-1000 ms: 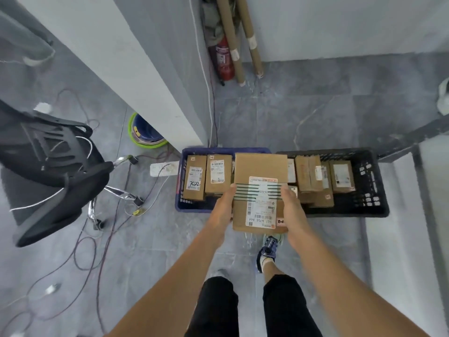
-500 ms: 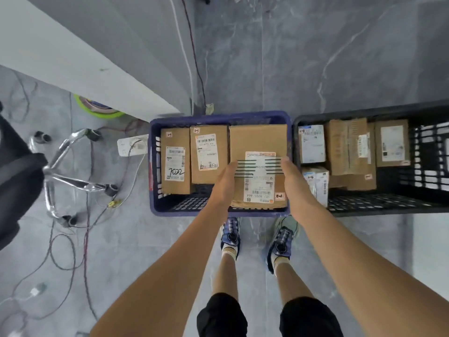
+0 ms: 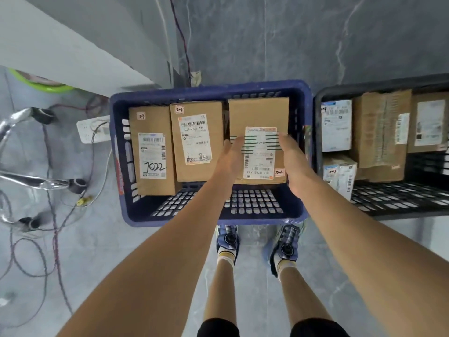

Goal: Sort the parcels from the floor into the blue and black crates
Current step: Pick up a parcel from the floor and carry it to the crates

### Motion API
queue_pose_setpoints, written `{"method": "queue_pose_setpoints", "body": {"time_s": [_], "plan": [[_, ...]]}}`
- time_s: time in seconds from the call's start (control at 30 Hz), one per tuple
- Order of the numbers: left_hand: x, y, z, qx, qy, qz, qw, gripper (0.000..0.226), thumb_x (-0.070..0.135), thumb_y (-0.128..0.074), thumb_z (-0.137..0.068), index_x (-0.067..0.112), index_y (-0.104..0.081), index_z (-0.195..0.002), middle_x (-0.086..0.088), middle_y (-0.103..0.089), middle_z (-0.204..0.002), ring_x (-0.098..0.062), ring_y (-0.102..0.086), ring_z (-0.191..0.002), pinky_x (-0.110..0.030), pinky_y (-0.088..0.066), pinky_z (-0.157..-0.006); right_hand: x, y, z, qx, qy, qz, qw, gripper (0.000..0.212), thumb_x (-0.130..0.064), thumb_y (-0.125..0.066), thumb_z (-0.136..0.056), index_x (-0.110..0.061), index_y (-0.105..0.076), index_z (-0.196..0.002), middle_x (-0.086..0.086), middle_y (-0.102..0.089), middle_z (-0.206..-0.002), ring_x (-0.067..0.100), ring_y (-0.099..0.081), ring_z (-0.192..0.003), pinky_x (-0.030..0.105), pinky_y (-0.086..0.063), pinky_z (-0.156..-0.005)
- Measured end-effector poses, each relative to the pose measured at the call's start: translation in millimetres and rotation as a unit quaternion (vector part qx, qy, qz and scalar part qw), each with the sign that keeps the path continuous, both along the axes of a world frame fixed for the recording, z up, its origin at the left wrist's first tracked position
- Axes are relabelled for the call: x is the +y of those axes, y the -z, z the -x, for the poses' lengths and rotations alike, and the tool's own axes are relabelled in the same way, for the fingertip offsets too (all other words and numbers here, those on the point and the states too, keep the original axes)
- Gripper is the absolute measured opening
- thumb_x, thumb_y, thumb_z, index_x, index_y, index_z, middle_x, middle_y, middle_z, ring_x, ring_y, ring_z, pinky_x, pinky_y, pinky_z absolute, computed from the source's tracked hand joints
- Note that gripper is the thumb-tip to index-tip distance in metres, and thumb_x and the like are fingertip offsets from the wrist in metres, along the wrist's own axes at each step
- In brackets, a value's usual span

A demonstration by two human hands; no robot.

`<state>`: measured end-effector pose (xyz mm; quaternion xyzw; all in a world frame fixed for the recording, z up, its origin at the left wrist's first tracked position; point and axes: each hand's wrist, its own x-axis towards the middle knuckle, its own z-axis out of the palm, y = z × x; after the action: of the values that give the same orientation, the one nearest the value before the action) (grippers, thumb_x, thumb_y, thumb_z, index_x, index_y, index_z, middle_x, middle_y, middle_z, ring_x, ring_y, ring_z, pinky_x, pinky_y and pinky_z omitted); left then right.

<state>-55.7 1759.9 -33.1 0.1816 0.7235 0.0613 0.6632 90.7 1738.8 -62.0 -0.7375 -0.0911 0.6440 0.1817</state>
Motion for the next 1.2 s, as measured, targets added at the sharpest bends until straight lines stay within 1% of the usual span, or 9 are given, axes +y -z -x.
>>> {"method": "queue_pose_setpoints", "body": {"time_s": [0.1,0.23,0.37,0.47,0.53,0.73,0.93,1.1,1.2], "plan": [[2.2,13.4,2.1,0.006,-0.001,0.012,1.0,0.071,0.063,-0.04,-0.101,0.026,-0.027,-0.161,-0.006,-0.033,-0.164,-0.033,-0.033,-0.149,-0.051,-0.027,-0.121,3.9,12.2,-0.6,-0.009,-0.011,-0.012,1.0,0.048,-0.056,-0.041,-0.108,-0.03,-0.054,-0.146,-0.002,-0.072,-0.13,0.021,-0.069,-0.117,0.04,-0.053,-0.097],[1.2,12.9,-6.1,0.037,0.038,0.004,0.999,0.076,0.063,-0.037,-0.101,0.028,-0.014,-0.164,-0.007,-0.025,-0.168,-0.036,-0.025,-0.152,-0.055,-0.024,-0.12,3.3,16.5,-1.0,-0.017,-0.01,-0.028,0.999,0.054,-0.062,-0.045,-0.099,-0.032,-0.058,-0.143,-0.005,-0.074,-0.127,0.019,-0.07,-0.116,0.05,-0.05,-0.109],[-2.6,11.4,-5.4,0.031,-0.001,0.015,0.999,0.076,0.064,-0.041,-0.1,0.033,-0.013,-0.163,-0.003,-0.025,-0.168,-0.033,-0.026,-0.152,-0.055,-0.022,-0.121,2.7,17.3,-1.2,-0.007,-0.004,-0.026,1.0,0.064,-0.069,-0.05,-0.087,-0.036,-0.059,-0.141,-0.009,-0.074,-0.127,0.02,-0.071,-0.117,0.05,-0.05,-0.108],[-1.8,12.4,-5.8,0.019,-0.005,0.024,1.0,0.074,0.063,-0.039,-0.101,0.034,-0.013,-0.163,0.0,-0.021,-0.169,-0.031,-0.024,-0.153,-0.055,-0.02,-0.121,5.0,16.0,-3.8,-0.01,-0.009,-0.027,1.0,0.05,-0.06,-0.044,-0.104,-0.032,-0.056,-0.144,-0.01,-0.074,-0.124,0.014,-0.071,-0.112,0.034,-0.058,-0.084],[-2.2,10.0,-8.5,0.014,-0.001,0.029,0.999,0.075,0.065,-0.039,-0.1,0.035,-0.013,-0.164,0.002,-0.02,-0.17,-0.03,-0.022,-0.154,-0.056,-0.018,-0.123,2.5,15.5,-7.4,-0.021,-0.008,-0.026,0.999,0.045,-0.054,-0.041,-0.11,-0.03,-0.053,-0.146,-0.011,-0.072,-0.124,0.009,-0.071,-0.107,0.024,-0.054,-0.07],[8.3,12.1,-15.5,0.011,0.008,0.045,0.999,0.078,0.069,-0.041,-0.097,0.035,-0.015,-0.163,-0.003,-0.028,-0.167,-0.032,-0.028,-0.151,-0.055,-0.02,-0.12,1.7,19.8,-9.2,-0.045,0.002,-0.025,0.999,0.048,-0.054,-0.042,-0.11,-0.029,-0.049,-0.15,-0.004,-0.07,-0.132,0.01,-0.071,-0.103,0.026,-0.052,-0.068],[11.2,21.3,-12.9,0.01,0.013,0.038,0.999,0.076,0.061,-0.041,-0.102,0.034,-0.008,-0.164,-0.001,-0.026,-0.168,-0.031,-0.03,-0.15,-0.049,-0.022,-0.119,12.5,37.3,-7.0,-0.025,-0.019,-0.029,0.999,0.054,-0.055,-0.042,-0.109,-0.03,-0.041,-0.157,-0.002,-0.067,-0.137,0.014,-0.069,-0.108,0.026,-0.049,-0.067],[7.2,17.8,-16.1,0.011,-0.003,0.027,1.0,0.076,0.058,-0.043,-0.102,0.033,-0.009,-0.164,0.0,-0.026,-0.167,-0.03,-0.029,-0.15,-0.047,-0.022,-0.119,14.9,38.5,-8.6,-0.024,-0.033,-0.051,0.998,0.065,-0.056,-0.046,-0.106,-0.028,-0.03,-0.163,-0.001,-0.064,-0.142,0.018,-0.068,-0.119,0.026,-0.056,-0.072],[7.0,9.2,-16.8,0.01,-0.036,0.009,0.999,0.075,0.056,-0.045,-0.102,0.034,-0.011,-0.164,0.0,-0.023,-0.169,-0.03,-0.027,-0.151,-0.049,-0.022,-0.119,13.9,11.1,-7.7,-0.022,-0.042,-0.063,0.997,0.043,-0.054,-0.042,-0.109,-0.031,-0.04,-0.146,-0.021,-0.062,-0.115,-0.003,-0.063,-0.1,0.011,-0.05,-0.065]]}}
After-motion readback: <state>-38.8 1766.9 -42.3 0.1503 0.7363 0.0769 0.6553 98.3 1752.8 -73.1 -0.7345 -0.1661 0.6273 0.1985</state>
